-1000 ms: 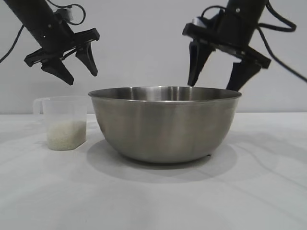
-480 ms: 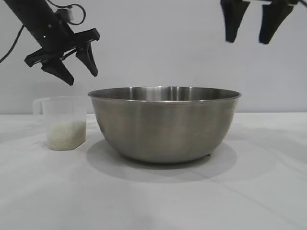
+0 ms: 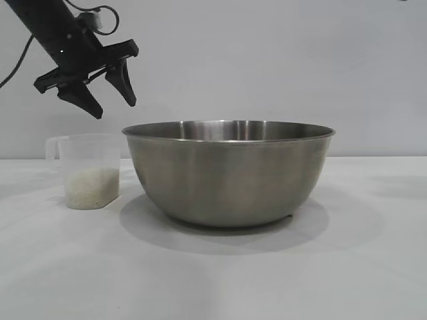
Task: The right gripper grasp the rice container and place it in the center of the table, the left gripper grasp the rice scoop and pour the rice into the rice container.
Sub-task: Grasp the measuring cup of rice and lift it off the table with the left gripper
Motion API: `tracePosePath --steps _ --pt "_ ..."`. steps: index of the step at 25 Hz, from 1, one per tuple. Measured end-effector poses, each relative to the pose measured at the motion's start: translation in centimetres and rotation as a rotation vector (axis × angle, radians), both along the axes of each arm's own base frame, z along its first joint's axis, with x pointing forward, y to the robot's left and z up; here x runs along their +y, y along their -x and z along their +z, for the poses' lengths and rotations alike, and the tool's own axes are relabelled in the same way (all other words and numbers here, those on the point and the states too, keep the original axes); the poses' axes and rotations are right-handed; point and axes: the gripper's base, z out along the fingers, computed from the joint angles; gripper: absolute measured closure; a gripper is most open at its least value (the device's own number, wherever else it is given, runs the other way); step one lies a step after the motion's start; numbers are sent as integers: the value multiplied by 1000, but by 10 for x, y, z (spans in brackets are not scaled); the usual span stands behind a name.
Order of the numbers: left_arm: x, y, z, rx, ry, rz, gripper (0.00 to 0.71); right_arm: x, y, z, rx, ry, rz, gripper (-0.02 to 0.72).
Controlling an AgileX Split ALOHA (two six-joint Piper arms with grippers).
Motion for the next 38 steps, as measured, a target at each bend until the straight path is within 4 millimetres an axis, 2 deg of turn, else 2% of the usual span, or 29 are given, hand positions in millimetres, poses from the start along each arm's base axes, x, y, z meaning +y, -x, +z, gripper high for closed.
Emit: tracePosePath --steps 6,12,20,27,34,38 --pt "0 0 0 0 -1 -1 291 3 67 -13 43 -12 -1 192" --pt "0 0 0 0 -1 -1 291 4 134 -27 6 -15 -6 192" --pt "0 0 0 0 -1 -1 291 7 220 -43 -165 -14 -7 192" --pt "0 0 0 0 -6 -3 291 8 272 -68 -338 -11 -7 192" --pt "0 0 0 0 -11 -6 291 6 314 -66 -646 30 -15 192" --pt "0 0 0 -3 -13 -9 291 5 322 -69 -706 42 -20 192"
